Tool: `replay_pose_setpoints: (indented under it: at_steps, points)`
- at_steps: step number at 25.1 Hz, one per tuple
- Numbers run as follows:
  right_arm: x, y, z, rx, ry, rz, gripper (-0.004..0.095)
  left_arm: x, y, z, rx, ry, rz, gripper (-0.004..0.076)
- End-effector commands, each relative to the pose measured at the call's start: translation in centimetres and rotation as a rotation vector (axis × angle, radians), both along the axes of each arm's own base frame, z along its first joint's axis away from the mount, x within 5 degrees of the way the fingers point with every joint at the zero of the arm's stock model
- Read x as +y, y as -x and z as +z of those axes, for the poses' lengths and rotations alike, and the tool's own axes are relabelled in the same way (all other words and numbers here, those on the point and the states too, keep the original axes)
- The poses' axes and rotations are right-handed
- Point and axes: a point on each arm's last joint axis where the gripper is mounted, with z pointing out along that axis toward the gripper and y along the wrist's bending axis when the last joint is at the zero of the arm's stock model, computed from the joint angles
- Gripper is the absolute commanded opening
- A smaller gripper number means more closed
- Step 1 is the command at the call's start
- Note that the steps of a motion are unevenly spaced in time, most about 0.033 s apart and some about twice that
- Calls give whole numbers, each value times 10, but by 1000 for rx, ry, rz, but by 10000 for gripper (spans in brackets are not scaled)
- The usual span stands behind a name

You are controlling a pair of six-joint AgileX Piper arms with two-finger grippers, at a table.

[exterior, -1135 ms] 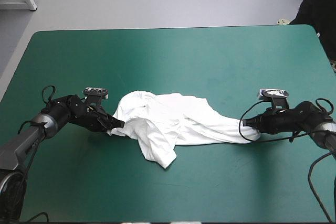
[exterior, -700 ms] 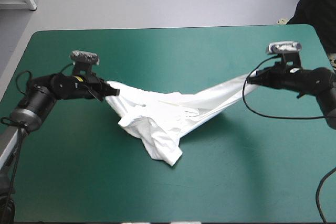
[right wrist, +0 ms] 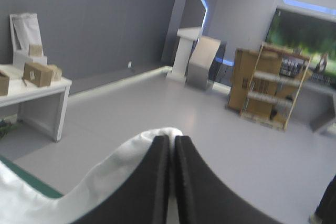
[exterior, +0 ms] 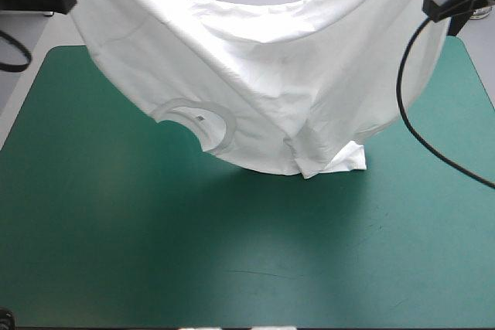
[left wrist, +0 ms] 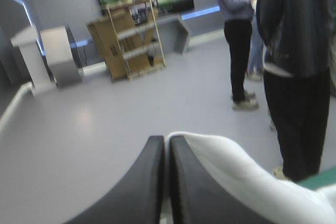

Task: Fold the cloth

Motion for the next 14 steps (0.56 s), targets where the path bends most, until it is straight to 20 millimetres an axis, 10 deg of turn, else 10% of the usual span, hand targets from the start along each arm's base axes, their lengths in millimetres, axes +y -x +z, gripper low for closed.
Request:
replay_pose_setpoints:
  at_steps: [1,7,14]
  points:
    - [3,66,36,-233,-33,5,-9,10,77,43,-286,67,-6,19]
    - [7,137,55,-410,-29,18,-9,22,165,63,-524,98,-7,19]
    - [4,139,52,-368,-24,-37,-9,23,164,60,-492,85,6,19]
